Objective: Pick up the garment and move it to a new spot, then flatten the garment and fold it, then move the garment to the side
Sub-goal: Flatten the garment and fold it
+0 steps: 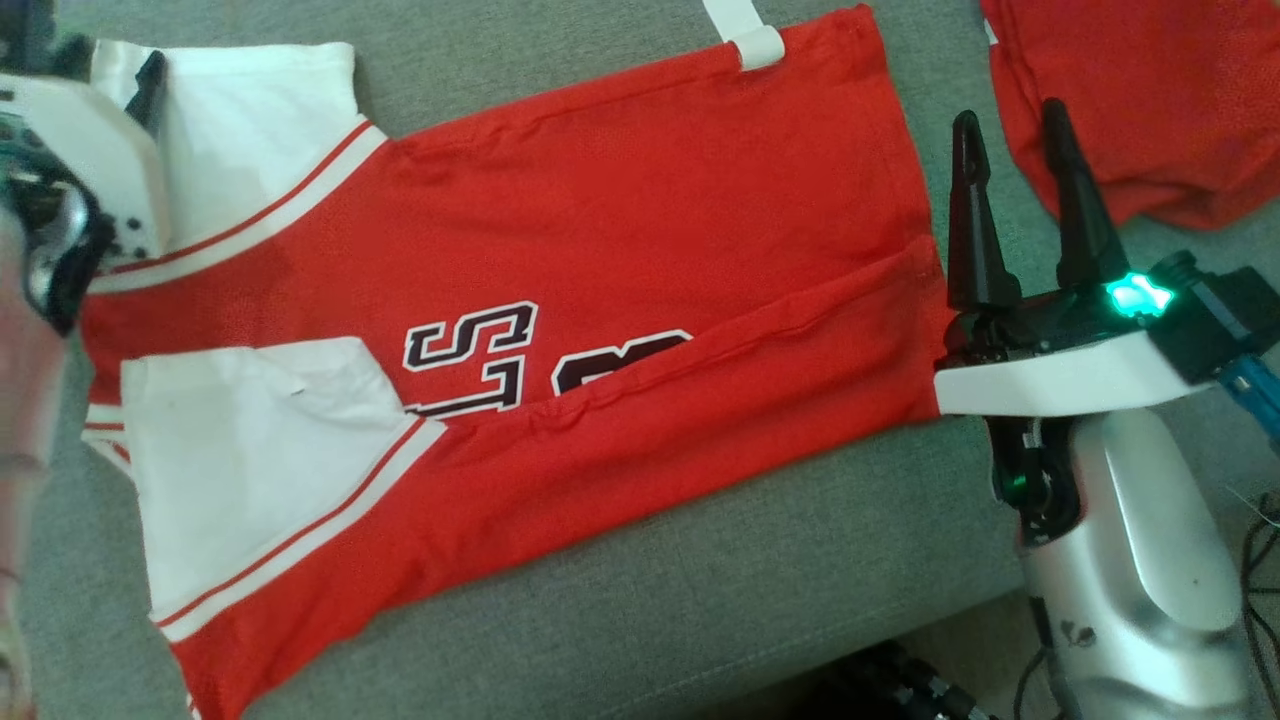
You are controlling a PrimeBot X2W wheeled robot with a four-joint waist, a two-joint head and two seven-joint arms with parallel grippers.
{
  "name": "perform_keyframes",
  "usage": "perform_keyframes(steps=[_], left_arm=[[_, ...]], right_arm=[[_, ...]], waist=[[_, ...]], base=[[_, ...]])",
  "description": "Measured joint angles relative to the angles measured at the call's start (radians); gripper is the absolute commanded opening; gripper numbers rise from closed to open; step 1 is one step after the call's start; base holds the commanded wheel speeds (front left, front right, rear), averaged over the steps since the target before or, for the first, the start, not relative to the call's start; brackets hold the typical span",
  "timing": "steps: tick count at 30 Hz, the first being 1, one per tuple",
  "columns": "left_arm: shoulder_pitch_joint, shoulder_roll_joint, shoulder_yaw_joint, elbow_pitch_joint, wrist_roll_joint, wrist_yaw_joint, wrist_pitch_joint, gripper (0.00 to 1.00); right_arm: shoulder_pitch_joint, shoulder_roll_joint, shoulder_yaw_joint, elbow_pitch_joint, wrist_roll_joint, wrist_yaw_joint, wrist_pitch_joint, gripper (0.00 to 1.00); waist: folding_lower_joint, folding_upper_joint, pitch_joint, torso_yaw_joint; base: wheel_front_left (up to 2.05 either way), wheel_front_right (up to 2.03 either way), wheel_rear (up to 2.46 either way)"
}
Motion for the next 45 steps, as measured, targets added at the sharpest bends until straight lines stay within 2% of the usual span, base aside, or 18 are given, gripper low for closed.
perform_keyframes(steps=[1, 6, 12, 16, 20, 27, 32, 41, 45], left_arm=[[-0.002, -0.007, -0.014, -0.001, -0.024, 0.0, 0.016, 0.0], [0.002, -0.013, -0.079, -0.023, -0.111, 0.0, 0.049, 0.0], [0.049, -0.021, -0.099, -0.053, -0.12, 0.0, -0.11, 0.0], [0.063, -0.055, -0.116, -0.109, -0.135, 0.0, -0.199, 0.0], [0.128, -0.074, -0.12, -0.191, -0.137, 0.005, -0.272, 0.0], [0.27, -0.076, -0.152, -0.38, -0.136, 0.046, -0.32, 0.0], [0.337, -0.078, -0.184, -0.501, -0.126, 0.072, -0.321, 0.0], [0.372, -0.091, -0.217, -0.579, -0.111, 0.089, -0.31, 0.0], [0.371, -0.091, -0.218, -0.604, -0.111, 0.091, -0.303, 0.0]], right_arm=[[0.0, 0.0, -0.002, 0.001, 0.0, 0.0, 0.0, 1.0], [0.0, 0.0, -0.013, 0.018, -0.01, 0.0, 0.0, 1.0], [0.0, 0.0, -0.021, 0.057, -0.076, 0.0, 0.007, 1.0], [-0.005, 0.0, -0.055, 0.088, -0.149, 0.0, 0.085, 1.0], [-0.05, -0.002, -0.073, 0.14, -0.174, 0.0, 0.215, 1.0], [-0.181, -0.097, -0.144, 0.309, -0.195, 0.0, 0.418, 1.0], [-0.247, -0.175, -0.129, 0.466, -0.214, 0.0, 0.496, 1.0], [-0.348, -0.249, -0.045, 0.674, -0.265, 0.0, 0.5, 1.0], [-0.402, -0.261, -0.012, 0.746, -0.267, 0.0, 0.489, 1.0]], waist=[[0.0, 0.0, -0.002, 0.003], [0.0, 0.0, -0.024, 0.021], [0.0, 0.0, -0.077, 0.055], [0.0, 0.0, -0.117, 0.098], [-0.0001, 0.0, -0.153, 0.154], [-0.0001, 0.0, -0.192, 0.257], [-0.0001, 0.0, -0.196, 0.313], [-0.0001, 0.0, -0.17, 0.35], [0.0, 0.0, -0.148, 0.358]], base=[[0.0, 0.0, 0.0], [0.0, 0.0, 0.0], [0.0, 0.0, 0.0], [0.0, 0.0, 0.0], [0.0, 0.0, 0.0], [0.0, 0.0, 0.0], [0.0, 0.0, 0.0], [0.0, 0.0, 0.0], [0.0, 0.0, 0.0]])
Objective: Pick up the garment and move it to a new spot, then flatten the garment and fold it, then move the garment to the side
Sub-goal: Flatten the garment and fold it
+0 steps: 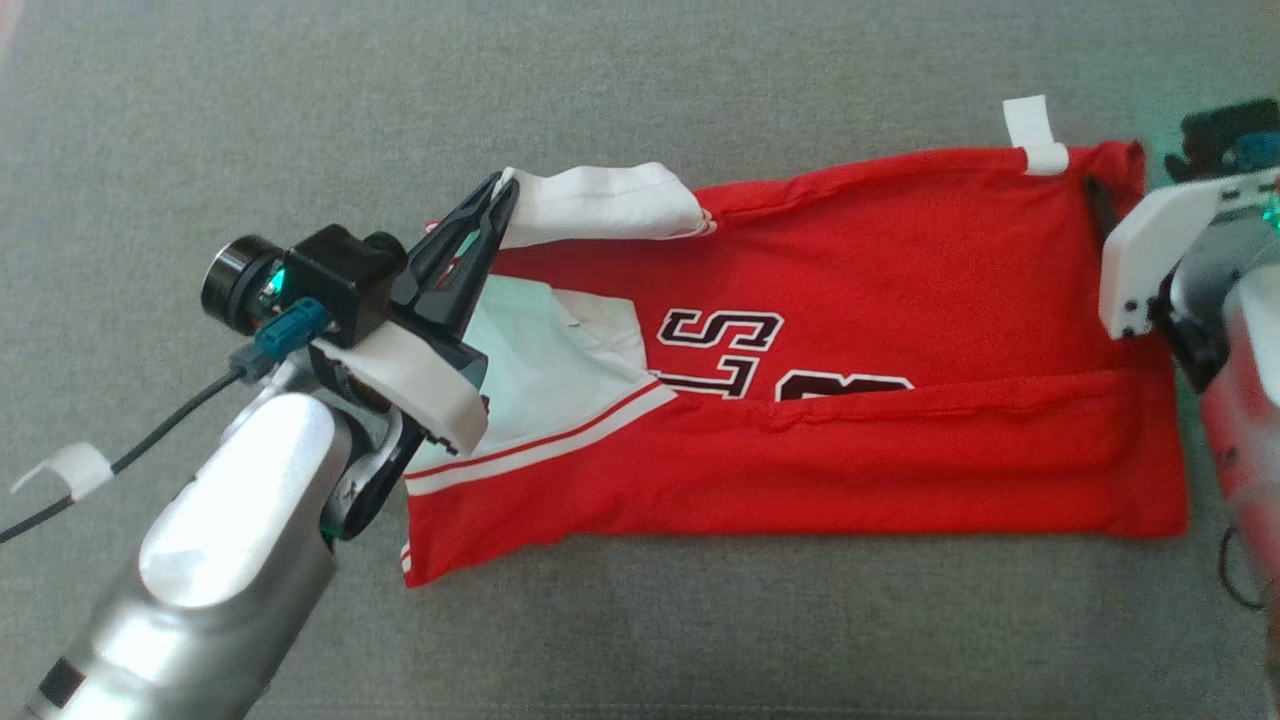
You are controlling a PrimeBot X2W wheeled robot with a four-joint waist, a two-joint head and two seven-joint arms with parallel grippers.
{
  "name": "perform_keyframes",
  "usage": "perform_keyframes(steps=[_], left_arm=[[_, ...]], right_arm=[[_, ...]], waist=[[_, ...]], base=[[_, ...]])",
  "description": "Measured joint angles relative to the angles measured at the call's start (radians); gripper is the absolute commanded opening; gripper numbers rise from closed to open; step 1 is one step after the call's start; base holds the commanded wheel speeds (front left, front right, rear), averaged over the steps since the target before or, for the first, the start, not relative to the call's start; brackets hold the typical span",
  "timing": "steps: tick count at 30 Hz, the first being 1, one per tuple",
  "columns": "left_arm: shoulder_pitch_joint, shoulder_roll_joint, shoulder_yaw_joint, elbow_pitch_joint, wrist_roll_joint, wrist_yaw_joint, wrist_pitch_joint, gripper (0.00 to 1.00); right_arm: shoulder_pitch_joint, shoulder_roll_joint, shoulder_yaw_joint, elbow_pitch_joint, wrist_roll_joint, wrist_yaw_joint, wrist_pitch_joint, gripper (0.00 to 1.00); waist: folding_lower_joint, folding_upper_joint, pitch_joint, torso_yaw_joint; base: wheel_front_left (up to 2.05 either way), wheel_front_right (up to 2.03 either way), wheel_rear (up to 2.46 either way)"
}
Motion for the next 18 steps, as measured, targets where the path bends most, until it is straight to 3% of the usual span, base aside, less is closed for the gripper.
perform_keyframes(steps=[4, 5, 10, 18], left_arm=[[-0.003, 0.0, -0.001, -0.006, 0.0, 0.0, 0.006, 0.0], [-0.004, 0.0, -0.002, -0.006, 0.0, 0.0, 0.006, 0.0], [-0.016, 0.001, -0.001, 0.008, 0.0, 0.0, 0.008, 0.0], [-0.035, 0.016, 0.033, 0.068, -0.023, 0.012, -0.007, 0.0]], right_arm=[[-0.065, -0.02, 0.05, 0.057, 0.004, 0.0, -0.013, 1.0], [-0.077, -0.021, 0.067, 0.071, 0.004, 0.0, -0.013, 0.0], [-0.109, -0.019, 0.146, 0.121, 0.056, 0.0, -0.028, 0.0], [-0.114, -0.017, 0.227, 0.142, 0.154, 0.0, -0.141, 0.0]], waist=[[0.0001, 0.0, 0.023, 0.01], [0.0001, 0.0, 0.026, 0.013], [0.0001, 0.0, 0.027, 0.012], [0.0, 0.0, -0.003, -0.033]], base=[[0.0, 0.0, 0.0], [0.0, 0.0, 0.0], [0.0, 0.0, 0.0], [0.0, 0.0, 0.0]])
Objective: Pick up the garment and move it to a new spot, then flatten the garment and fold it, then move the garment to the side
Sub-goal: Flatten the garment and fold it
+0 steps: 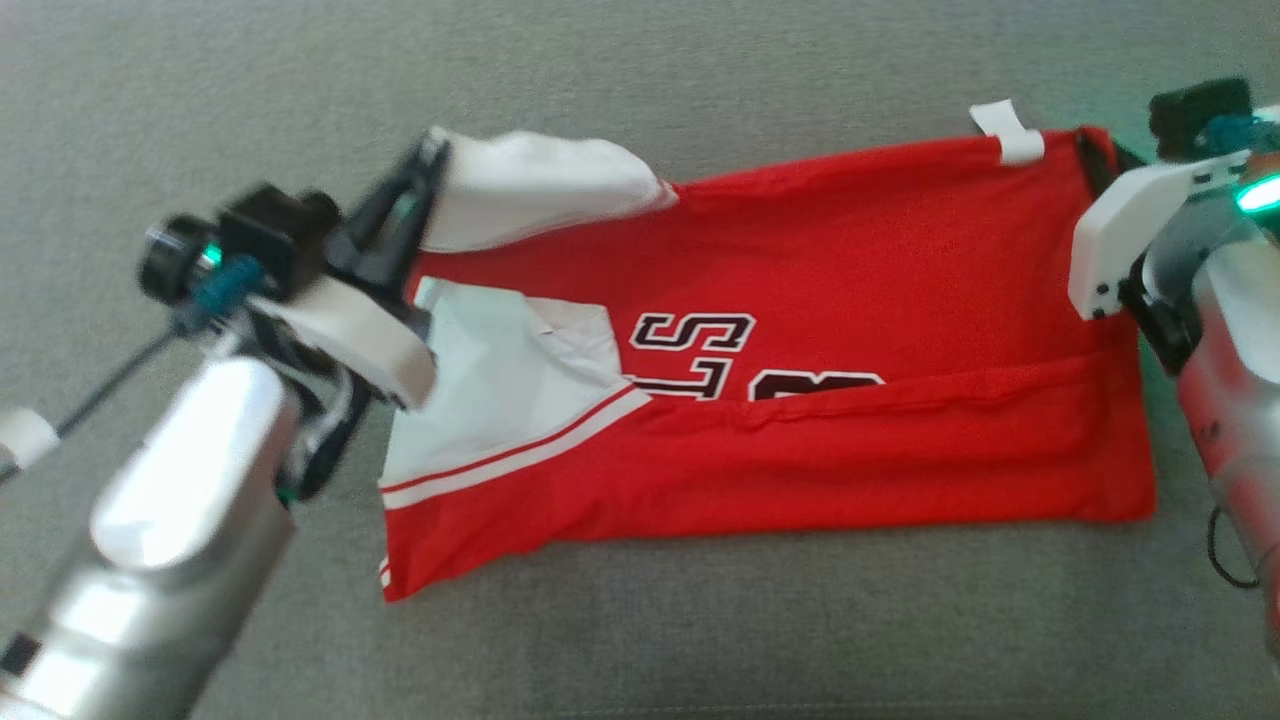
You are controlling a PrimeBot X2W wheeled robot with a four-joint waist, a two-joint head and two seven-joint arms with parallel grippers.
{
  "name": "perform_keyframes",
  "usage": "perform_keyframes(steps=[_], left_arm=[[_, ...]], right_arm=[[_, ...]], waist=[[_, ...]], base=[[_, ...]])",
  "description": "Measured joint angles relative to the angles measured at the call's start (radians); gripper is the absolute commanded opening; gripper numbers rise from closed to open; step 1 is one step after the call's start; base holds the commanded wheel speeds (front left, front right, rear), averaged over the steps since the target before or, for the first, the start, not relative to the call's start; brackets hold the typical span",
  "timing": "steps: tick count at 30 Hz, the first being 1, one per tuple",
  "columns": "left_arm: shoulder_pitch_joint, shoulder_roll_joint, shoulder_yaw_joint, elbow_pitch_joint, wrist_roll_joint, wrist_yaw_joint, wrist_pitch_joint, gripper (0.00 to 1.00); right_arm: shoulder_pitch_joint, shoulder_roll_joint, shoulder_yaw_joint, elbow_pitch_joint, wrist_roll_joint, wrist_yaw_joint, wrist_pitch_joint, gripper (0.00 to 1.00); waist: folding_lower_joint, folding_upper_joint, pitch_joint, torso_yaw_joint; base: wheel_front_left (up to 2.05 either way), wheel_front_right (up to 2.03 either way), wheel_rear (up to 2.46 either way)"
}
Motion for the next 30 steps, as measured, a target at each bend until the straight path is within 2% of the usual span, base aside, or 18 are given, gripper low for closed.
perform_keyframes(steps=[6, 10, 14, 17, 25, 30], left_arm=[[-0.12, 0.01, 0.043, 0.088, -0.011, -0.002, -0.006, 0.0], [-0.257, 0.009, 0.052, 0.202, 0.008, -0.016, -0.013, 0.0], [-0.381, -0.006, 0.066, 0.328, 0.038, -0.013, -0.056, 0.0], [-0.46, -0.038, 0.065, 0.424, 0.07, -0.011, -0.14, 0.0], [-0.463, -0.082, 0.032, 0.549, 0.068, -0.051, -0.197, 0.0], [-0.355, -0.081, 0.001, 0.556, 0.064, -0.06, -0.197, 0.0]], right_arm=[[-0.065, 0.001, 0.01, -0.035, 0.088, 0.0, -0.09, 0.0], [-0.131, 0.004, -0.01, -0.055, 0.133, 0.0, -0.145, 0.0], [-0.175, 0.017, -0.031, -0.048, 0.156, 0.0, -0.19, 0.0], [-0.186, 0.037, -0.041, -0.024, 0.176, 0.0, -0.221, 0.0], [-0.172, 0.039, 0.003, 0.013, 0.218, 0.0, -0.233, 0.0], [-0.102, 0.024, 0.049, 0.017, 0.259, 0.0, -0.231, 0.0]], waist=[[-0.0001, 0.0, 0.005, -0.036], [0.0001, 0.0, 0.03, -0.046], [0.0001, 0.0, 0.048, -0.058], [0.0, 0.0, 0.051, -0.061], [0.0, 0.0, 0.018, -0.049], [-0.0001, 0.0, -0.026, -0.034]], base=[[0.0, 0.0, 0.0], [0.0, 0.0, 0.0], [0.0, 0.0, 0.0], [0.0, 0.0, 0.0], [0.0, 0.0, 0.0], [0.0, 0.0, 0.0]])
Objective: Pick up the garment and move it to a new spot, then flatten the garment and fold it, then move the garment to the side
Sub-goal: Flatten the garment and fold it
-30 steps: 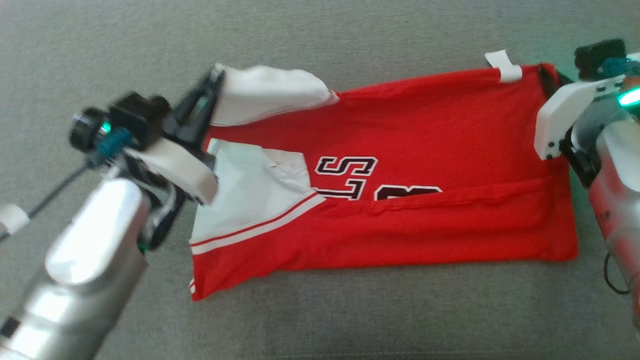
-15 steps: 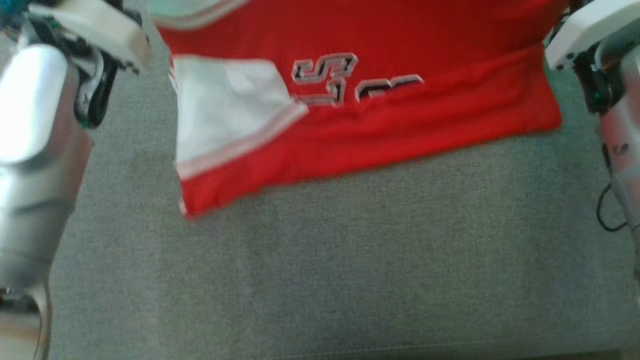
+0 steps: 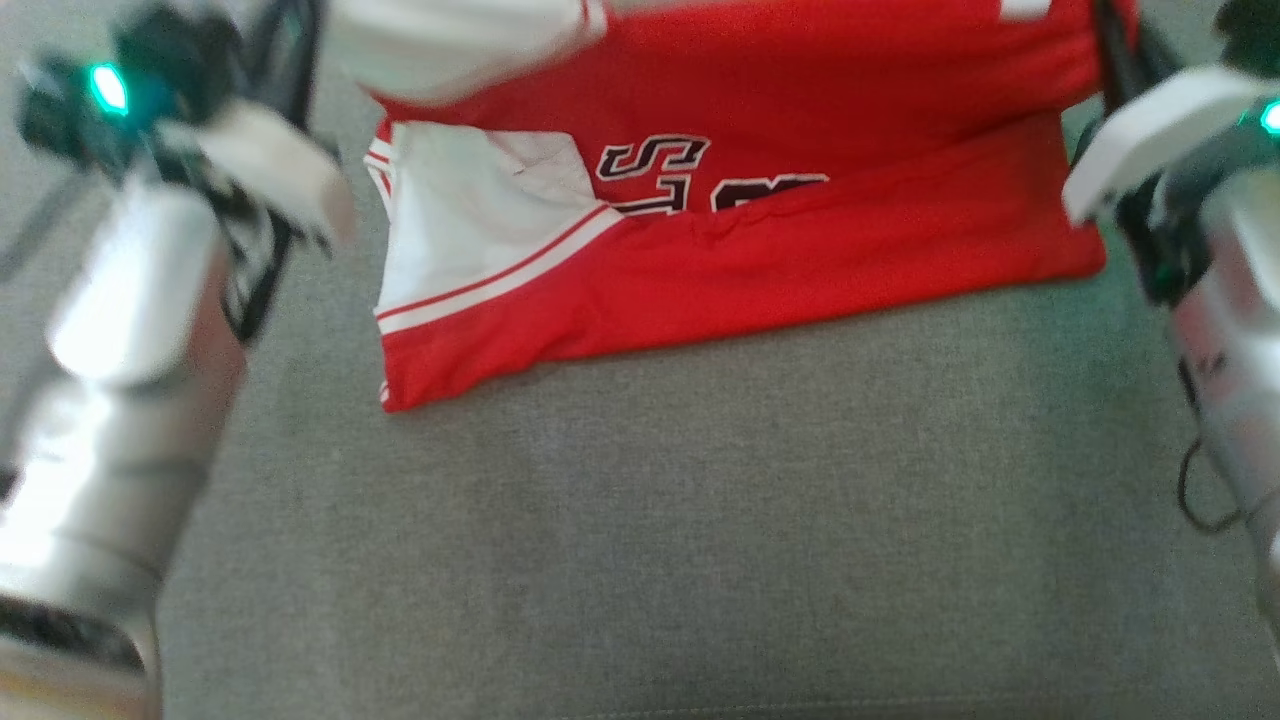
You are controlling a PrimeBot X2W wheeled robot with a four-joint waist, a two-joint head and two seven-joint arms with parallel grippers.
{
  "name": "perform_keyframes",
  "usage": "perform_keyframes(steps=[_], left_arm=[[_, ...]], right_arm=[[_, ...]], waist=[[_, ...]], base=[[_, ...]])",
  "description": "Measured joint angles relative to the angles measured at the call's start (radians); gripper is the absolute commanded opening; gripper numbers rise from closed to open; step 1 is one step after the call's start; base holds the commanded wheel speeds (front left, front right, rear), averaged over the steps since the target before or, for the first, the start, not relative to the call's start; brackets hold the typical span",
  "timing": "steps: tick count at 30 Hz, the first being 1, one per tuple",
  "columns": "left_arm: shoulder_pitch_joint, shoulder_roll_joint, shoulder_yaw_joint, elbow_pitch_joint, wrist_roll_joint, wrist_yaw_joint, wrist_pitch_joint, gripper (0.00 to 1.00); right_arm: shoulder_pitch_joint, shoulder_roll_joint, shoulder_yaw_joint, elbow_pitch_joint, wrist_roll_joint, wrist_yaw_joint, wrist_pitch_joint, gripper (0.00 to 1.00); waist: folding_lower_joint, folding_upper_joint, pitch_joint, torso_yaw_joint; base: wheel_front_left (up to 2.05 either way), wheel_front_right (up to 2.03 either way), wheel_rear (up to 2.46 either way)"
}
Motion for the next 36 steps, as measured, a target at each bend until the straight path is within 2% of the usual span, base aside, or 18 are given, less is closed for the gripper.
perform_keyframes(steps=[7, 12, 18, 25, 26, 27, 28, 29, 31, 32, 36], left_arm=[[0.163, 0.024, -0.042, -0.077, -0.008, -0.008, 0.033, 0.0], [0.266, 0.058, -0.09, -0.181, -0.028, -0.014, 0.131, 0.0], [0.388, 0.1, -0.13, -0.277, -0.06, -0.013, 0.261, 0.0], [0.436, 0.115, -0.16, -0.337, -0.077, -0.001, 0.355, 0.0], [0.437, 0.116, -0.16, -0.341, -0.077, 0.003, 0.356, 0.0], [0.437, 0.119, -0.16, -0.347, -0.077, 0.007, 0.36, 0.0], [0.437, 0.12, -0.16, -0.35, -0.077, 0.012, 0.362, 0.0], [0.437, 0.122, -0.16, -0.355, -0.076, 0.021, 0.356, 0.0], [0.437, 0.123, -0.157, -0.367, -0.066, 0.044, 0.317, 0.62], [0.437, 0.122, -0.153, -0.37, -0.063, 0.058, 0.292, 1.0], [0.436, 0.11, -0.085, -0.397, -0.067, 0.111, 0.149, 1.0]], right_arm=[[0.099, -0.039, 0.068, -0.002, 0.049, 0.0, 0.032, 0.0], [0.154, -0.086, 0.143, -0.03, 0.086, 0.0, 0.088, 0.0], [0.219, -0.135, 0.256, -0.077, 0.125, 0.0, 0.205, 0.0], [0.228, -0.185, 0.331, -0.116, 0.152, 0.0, 0.279, 0.0], [0.228, -0.185, 0.333, -0.12, 0.16, 0.0, 0.282, 0.11], [0.228, -0.184, 0.333, -0.124, 0.168, 0.0, 0.285, 0.11], [0.228, -0.184, 0.333, -0.128, 0.176, 0.0, 0.285, 1.0], [0.228, -0.184, 0.334, -0.134, 0.185, 0.0, 0.284, 1.0], [0.228, -0.184, 0.33, -0.152, 0.215, 0.0, 0.262, 1.0], [0.228, -0.183, 0.324, -0.167, 0.231, 0.0, 0.243, 1.0], [0.227, -0.178, 0.283, -0.237, 0.288, 0.0, 0.133, 1.0]], waist=[[-0.0001, 0.0, -0.048, 0.026], [-0.0001, 0.0, -0.08, 0.042], [-0.0002, 0.0, -0.096, 0.042], [0.0001, 0.0, -0.087, 0.025], [0.0001, 0.0, -0.086, 0.022], [0.0001, 0.0, -0.085, 0.019], [0.0001, 0.0, -0.085, 0.016], [0.0001, 0.0, -0.086, 0.014], [0.0001, 0.0, -0.09, 0.009], [0.0001, 0.0, -0.093, 0.008], [0.0001, 0.0, -0.115, -0.001]], base=[[0.0, 0.0, 0.0], [0.0, 0.0, 0.0], [0.0, 0.0, 0.0], [0.0, 0.0, 0.0], [0.0, 0.0, 0.0], [0.0, 0.0, 0.0], [0.0, 0.0, 0.0], [0.0, 0.0, 0.0], [0.0, 0.0, 0.0], [0.0, 0.0, 0.0], [0.0, 0.0, 0.0]])
